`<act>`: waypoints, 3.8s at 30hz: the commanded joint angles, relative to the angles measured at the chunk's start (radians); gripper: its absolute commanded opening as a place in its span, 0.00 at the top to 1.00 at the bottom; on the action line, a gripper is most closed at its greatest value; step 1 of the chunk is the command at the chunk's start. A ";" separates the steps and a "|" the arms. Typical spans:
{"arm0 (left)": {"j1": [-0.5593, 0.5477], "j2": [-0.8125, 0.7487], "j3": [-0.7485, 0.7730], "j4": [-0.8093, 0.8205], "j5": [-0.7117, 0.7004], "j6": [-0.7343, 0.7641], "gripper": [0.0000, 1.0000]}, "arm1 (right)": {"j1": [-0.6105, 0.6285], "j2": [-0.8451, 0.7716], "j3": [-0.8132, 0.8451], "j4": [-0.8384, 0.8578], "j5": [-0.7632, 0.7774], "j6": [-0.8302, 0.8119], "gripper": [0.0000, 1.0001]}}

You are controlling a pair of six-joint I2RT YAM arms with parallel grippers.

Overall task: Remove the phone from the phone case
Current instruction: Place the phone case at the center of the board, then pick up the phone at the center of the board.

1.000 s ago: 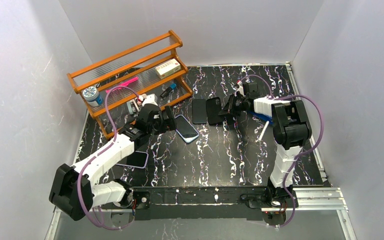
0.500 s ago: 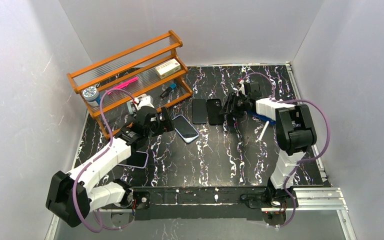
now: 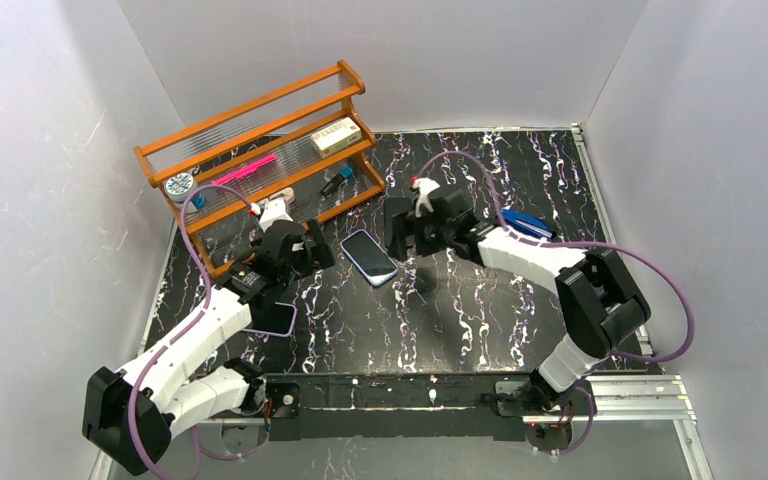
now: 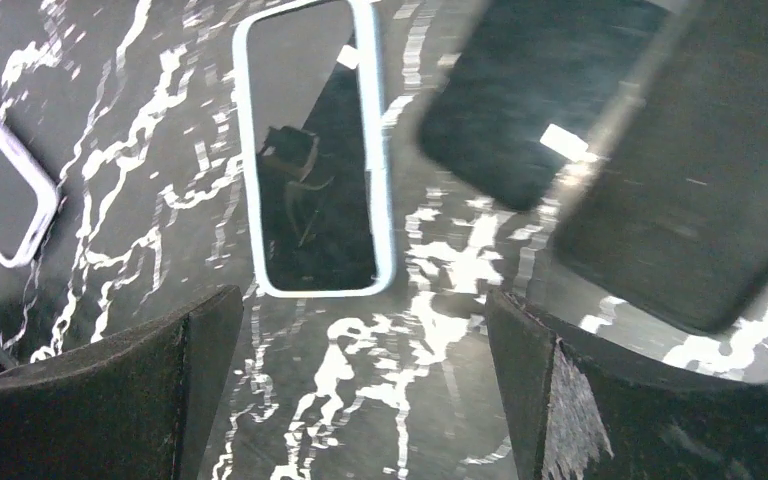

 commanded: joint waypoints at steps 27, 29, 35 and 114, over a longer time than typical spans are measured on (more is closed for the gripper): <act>0.007 -0.140 0.023 -0.139 -0.145 -0.017 0.02 | 0.327 0.340 0.252 -0.031 0.312 -0.207 0.01; 0.007 -0.135 0.019 -0.134 -0.140 -0.025 0.02 | 0.332 0.350 0.257 -0.028 0.316 -0.210 0.01; 0.007 -0.130 0.000 -0.109 -0.109 -0.049 0.02 | 0.344 0.366 0.265 -0.027 0.326 -0.228 0.06; 0.007 0.154 -0.254 0.688 0.491 -0.252 1.00 | 0.198 -0.248 -0.453 0.578 -0.115 0.301 0.06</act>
